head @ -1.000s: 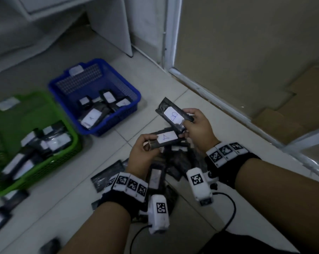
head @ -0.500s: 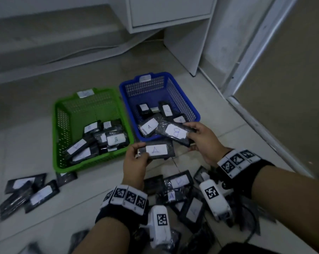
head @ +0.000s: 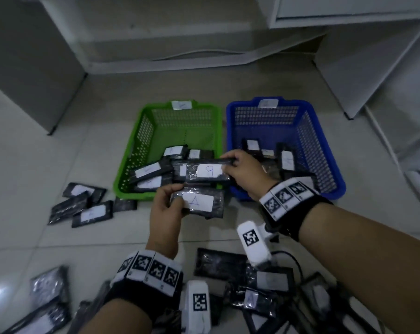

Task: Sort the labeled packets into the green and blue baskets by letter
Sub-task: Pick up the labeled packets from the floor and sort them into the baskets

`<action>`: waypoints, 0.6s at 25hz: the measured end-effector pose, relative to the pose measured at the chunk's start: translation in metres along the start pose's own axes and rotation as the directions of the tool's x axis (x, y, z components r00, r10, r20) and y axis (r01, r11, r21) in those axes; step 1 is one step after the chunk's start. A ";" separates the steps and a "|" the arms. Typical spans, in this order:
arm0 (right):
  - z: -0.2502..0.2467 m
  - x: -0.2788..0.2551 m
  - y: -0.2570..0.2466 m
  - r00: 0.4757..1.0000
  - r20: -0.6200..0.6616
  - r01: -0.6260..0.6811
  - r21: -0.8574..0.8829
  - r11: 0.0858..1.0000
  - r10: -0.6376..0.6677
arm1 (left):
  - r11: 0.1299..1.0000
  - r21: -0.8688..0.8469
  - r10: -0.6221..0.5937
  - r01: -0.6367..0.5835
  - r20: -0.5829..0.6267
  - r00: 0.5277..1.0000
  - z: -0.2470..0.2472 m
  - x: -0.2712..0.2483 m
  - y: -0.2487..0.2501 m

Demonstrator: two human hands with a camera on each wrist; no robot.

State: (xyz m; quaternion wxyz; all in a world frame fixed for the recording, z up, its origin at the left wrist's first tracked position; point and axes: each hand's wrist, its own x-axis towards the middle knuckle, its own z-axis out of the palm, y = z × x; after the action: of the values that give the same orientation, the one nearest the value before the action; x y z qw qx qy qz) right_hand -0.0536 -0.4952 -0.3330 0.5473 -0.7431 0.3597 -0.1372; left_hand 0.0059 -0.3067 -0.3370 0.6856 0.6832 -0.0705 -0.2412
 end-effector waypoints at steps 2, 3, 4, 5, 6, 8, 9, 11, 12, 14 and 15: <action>0.014 0.005 -0.002 0.998 0.019 0.065 -0.123 0.990 -0.063 | 1.000 -0.005 0.001 -0.001 -0.053 0.999 -0.012 -0.002 0.002; 0.019 0.006 -0.003 0.994 0.026 0.105 -0.187 0.977 -0.102 | 1.000 -0.011 0.001 -0.001 -0.073 0.997 -0.016 -0.003 0.003; 0.022 0.006 -0.003 0.989 0.032 0.150 -0.248 0.957 -0.146 | 1.000 -0.020 -0.003 0.001 -0.085 0.996 -0.018 -0.005 0.005; 0.024 0.005 -0.005 0.982 0.047 0.186 -0.295 0.937 -0.181 | 0.999 -0.033 -0.002 -0.002 -0.097 0.995 -0.019 -0.005 0.007; 0.023 0.005 -0.004 0.976 0.049 0.215 -0.314 0.925 -0.210 | 0.999 -0.041 -0.002 -0.002 -0.098 0.995 -0.017 -0.005 0.009; 0.013 0.001 0.002 0.971 -0.009 0.226 -0.294 0.929 -0.239 | 0.999 -0.037 0.012 -0.014 -0.061 0.998 -0.004 0.000 0.012; 0.004 -0.003 0.005 0.969 -0.068 0.212 -0.261 0.942 -0.237 | 0.999 -0.036 0.024 -0.025 -0.033 0.999 0.006 0.003 0.012; -0.025 -0.015 0.016 0.952 -0.215 0.180 -0.185 0.966 -0.218 | 0.999 -0.035 0.035 -0.034 0.031 0.999 0.038 0.009 0.013; -0.042 -0.022 0.024 0.938 -0.279 0.159 -0.188 0.969 -0.208 | 0.999 -0.028 0.037 -0.035 0.066 0.997 0.058 0.012 0.013; -0.073 -0.040 0.038 0.921 -0.341 0.113 -0.235 0.966 -0.190 | 0.998 0.044 0.047 -0.055 0.152 0.987 0.096 0.024 0.010; -0.087 -0.051 0.045 0.918 -0.353 0.092 -0.248 0.964 -0.179 | 0.992 0.095 0.059 -0.081 0.210 0.976 0.115 0.029 0.008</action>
State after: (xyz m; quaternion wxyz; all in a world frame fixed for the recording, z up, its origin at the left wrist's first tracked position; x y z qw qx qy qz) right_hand -0.1588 -0.5288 -0.3327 0.3697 -0.7843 0.4177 -0.2715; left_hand -0.0155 -0.4230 -0.3291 0.6466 0.6859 -0.1777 -0.2827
